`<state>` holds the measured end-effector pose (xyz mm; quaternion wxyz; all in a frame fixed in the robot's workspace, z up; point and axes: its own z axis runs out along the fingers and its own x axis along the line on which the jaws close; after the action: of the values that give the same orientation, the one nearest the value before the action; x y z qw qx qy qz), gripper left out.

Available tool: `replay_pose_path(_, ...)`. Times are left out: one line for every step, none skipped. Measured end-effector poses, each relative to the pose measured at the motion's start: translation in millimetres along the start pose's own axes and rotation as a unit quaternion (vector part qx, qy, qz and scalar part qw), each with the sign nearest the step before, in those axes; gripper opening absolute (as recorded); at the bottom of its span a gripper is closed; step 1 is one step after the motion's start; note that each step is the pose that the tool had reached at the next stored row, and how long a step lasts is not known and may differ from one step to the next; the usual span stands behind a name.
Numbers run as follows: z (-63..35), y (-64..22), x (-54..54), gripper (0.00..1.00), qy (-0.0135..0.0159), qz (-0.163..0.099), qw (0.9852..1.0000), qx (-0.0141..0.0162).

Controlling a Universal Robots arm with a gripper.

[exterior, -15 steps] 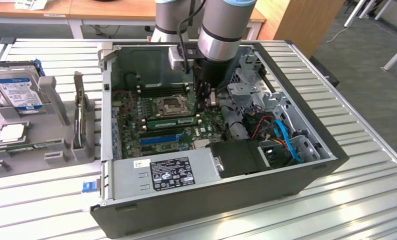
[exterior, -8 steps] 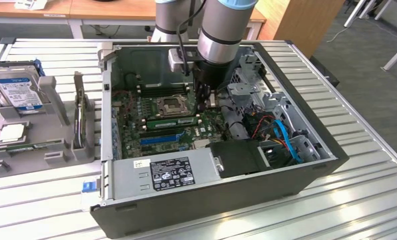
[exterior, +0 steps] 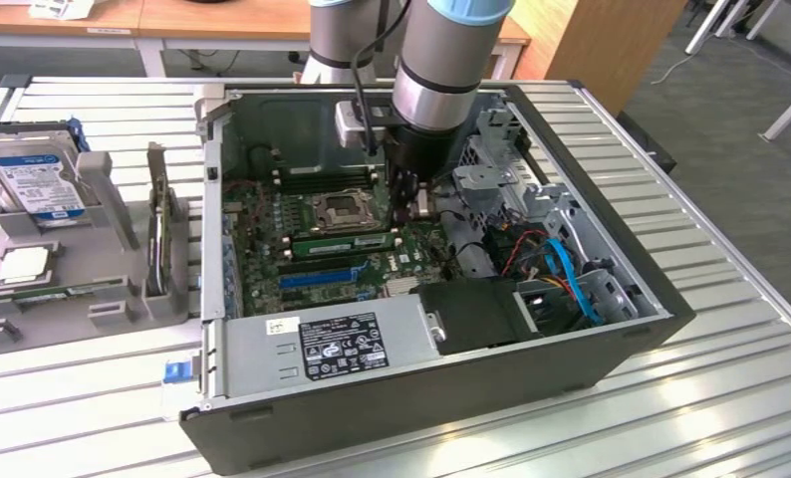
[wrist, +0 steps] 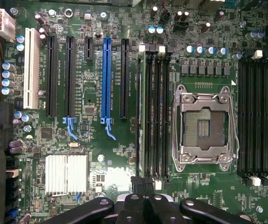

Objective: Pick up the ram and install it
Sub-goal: 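Press down the ram until it locks into place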

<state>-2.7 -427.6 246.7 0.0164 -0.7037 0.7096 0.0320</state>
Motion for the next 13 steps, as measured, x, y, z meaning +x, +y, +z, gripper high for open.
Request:
replay_pose_path(0.5, 0.0, 0.0, 0.10, 0.0000, 0.000, 1.0000, 0.0001)
replay_pose_path(1.1, 0.0, 0.1, 0.10, 0.0000, 0.000, 1.0000, 0.0002)
replay_pose_path(1.5, 0.0, 0.1, 0.10, 0.0000, 0.000, 1.0000, 0.0003)
replay_pose_path(2.1, 0.0, 0.1, 0.10, 0.0000, 0.000, 1.0000, 0.0004)
replay_pose_path(2.5, -0.1, 0.2, 0.10, 0.0000, 0.000, 1.0000, 0.0004)
replay_pose_path(3.1, -0.1, 0.2, 0.10, 0.0000, 0.000, 1.0000, 0.0005)
replay_pose_path(3.6, 0.0, 0.3, 0.10, 0.0000, 0.000, 1.0000, 0.0006)
replay_pose_path(4.1, -0.1, 0.3, 0.10, 0.0000, 0.000, 1.0000, 0.0007)
replay_pose_path(4.6, -0.1, 0.3, 0.10, 0.0000, 0.000, 1.0000, 0.0008)
replay_pose_path(5.0, -0.1, 0.4, 0.10, 0.0000, 0.000, 1.0000, 0.0008)
replay_pose_path(5.3, -0.1, 0.4, 0.10, 0.0001, 0.000, 1.0000, 0.0008)
replay_pose_path(5.3, -0.1, 0.4, 0.10, 0.0001, 0.000, 1.0000, 0.0009)
replay_pose_path(5.3, -0.1, 0.4, 0.10, 0.0001, 0.000, 1.0000, 0.0009)
